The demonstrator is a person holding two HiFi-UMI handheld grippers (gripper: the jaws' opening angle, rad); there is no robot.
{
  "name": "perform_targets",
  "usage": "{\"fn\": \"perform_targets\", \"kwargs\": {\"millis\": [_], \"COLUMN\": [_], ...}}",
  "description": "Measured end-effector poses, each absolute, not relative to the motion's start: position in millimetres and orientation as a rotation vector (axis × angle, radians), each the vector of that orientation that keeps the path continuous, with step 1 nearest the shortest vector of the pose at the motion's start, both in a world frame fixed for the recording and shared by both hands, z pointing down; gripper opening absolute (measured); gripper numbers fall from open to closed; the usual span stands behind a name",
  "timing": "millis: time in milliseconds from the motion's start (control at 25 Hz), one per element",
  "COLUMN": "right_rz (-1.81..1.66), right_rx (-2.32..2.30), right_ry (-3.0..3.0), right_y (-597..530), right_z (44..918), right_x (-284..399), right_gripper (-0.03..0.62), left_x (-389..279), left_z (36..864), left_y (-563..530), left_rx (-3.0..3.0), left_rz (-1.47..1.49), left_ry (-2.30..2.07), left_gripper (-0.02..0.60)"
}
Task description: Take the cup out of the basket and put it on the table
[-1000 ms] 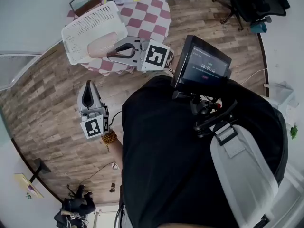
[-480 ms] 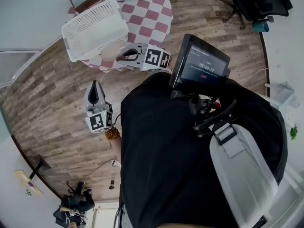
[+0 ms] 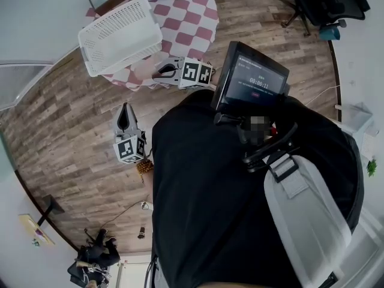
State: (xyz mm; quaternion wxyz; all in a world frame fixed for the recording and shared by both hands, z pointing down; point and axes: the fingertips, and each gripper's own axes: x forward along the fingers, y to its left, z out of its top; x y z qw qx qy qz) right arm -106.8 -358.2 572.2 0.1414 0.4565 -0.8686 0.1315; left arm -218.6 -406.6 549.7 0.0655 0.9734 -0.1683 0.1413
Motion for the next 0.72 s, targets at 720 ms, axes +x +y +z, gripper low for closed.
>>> {"fn": "perform_targets", "kwargs": {"millis": [720], "right_rz": [0.356], "right_rx": [1.280], "right_ry": [-2.525], "right_y": [-364], "right_z": [566], "right_x": [-115], "right_gripper": [0.025], "left_x": [-225], "left_z": [545], "left_y": [-410], "left_rx": [2.930], "left_rz": [0.409], "left_ry": [-0.540], "left_gripper": [0.006]}}
